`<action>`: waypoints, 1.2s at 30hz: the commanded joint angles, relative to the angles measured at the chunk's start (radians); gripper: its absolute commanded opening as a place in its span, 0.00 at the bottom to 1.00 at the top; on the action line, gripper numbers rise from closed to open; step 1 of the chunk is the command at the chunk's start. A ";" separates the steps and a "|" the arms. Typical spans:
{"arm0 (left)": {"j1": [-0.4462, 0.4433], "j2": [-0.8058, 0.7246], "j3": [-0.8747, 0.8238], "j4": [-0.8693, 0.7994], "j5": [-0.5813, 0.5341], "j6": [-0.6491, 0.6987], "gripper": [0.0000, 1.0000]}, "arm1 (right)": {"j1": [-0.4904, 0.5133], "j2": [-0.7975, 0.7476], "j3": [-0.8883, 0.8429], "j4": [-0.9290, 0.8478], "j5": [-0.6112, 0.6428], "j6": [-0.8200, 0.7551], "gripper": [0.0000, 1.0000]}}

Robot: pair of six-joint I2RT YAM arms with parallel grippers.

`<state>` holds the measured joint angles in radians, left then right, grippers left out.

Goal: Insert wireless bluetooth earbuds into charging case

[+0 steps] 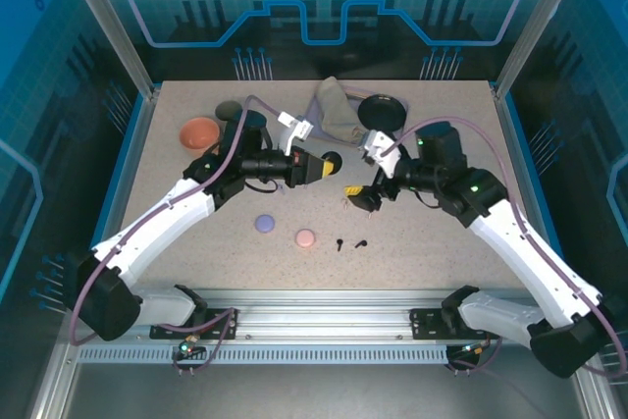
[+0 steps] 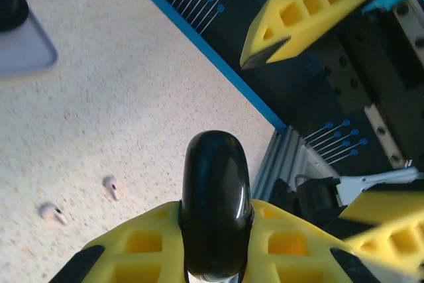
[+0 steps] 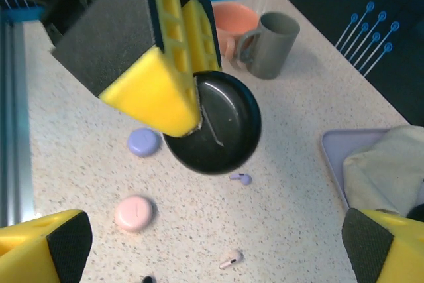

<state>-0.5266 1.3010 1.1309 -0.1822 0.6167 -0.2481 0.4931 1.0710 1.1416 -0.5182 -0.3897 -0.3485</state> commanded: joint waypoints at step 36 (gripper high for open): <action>-0.141 -0.163 -0.062 0.059 -0.041 0.773 0.00 | 0.019 0.170 0.241 -0.277 -0.394 -0.385 0.44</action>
<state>-0.6594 1.1473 1.0409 -0.1265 0.5785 0.5003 0.4988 1.2316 1.3502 -0.7654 -0.7856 -0.7383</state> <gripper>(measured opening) 0.170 0.447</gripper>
